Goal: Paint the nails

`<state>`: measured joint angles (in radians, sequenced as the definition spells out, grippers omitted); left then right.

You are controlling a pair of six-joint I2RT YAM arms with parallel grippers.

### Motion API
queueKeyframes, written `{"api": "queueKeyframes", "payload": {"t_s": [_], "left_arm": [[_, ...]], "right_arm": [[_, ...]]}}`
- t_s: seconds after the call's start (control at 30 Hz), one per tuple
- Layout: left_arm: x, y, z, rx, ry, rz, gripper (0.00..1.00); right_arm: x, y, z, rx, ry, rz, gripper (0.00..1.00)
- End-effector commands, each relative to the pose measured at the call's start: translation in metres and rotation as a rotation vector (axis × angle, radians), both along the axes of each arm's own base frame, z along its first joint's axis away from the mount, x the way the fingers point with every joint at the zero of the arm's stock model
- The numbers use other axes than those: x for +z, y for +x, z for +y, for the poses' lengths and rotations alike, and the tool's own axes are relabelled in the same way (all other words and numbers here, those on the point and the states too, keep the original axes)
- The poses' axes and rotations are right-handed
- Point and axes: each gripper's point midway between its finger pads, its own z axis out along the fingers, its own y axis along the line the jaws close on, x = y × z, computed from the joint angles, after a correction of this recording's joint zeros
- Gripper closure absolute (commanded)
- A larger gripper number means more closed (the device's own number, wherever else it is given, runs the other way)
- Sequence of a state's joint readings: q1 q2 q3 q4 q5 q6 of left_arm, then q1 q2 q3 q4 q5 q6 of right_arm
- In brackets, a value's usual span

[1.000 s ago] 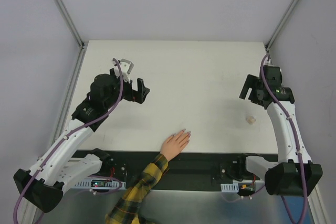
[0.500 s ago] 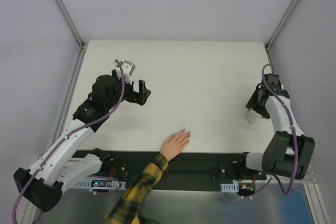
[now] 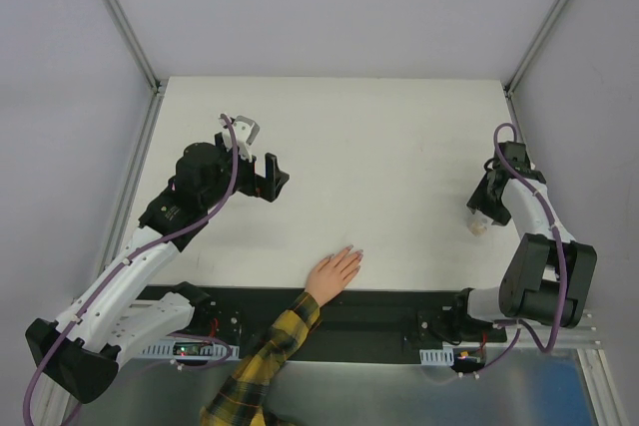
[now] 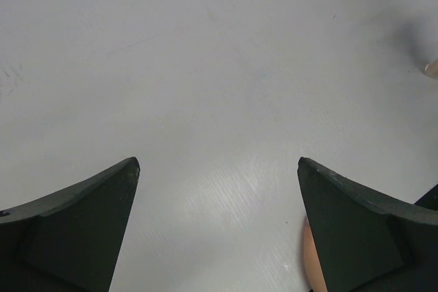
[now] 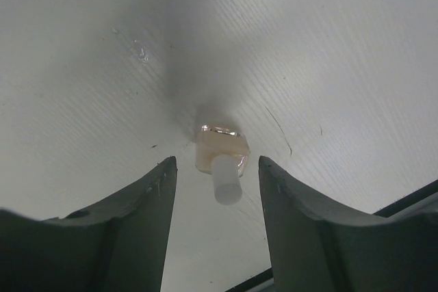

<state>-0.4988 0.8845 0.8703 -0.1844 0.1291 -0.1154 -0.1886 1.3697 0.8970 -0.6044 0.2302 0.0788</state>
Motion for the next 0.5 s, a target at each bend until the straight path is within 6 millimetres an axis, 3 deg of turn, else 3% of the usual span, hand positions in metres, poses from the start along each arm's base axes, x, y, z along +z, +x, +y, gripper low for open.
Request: {"api": "queueKeyframes", "payload": {"t_s": [0.0, 0.47], "left_arm": [[0.0033, -0.0037, -0.0078, -0.037, -0.015, -0.006, 0.01], [0.0047, -0.0057, -0.01, -0.053, -0.021, -0.006, 0.01]], "right_arm": [[-0.0051, -0.0027, -0.0051, -0.028, -0.014, 0.015, 0.48], [-0.0129, -0.0055, -0.0038, -0.021, -0.008, 0.038, 0.56]]}}
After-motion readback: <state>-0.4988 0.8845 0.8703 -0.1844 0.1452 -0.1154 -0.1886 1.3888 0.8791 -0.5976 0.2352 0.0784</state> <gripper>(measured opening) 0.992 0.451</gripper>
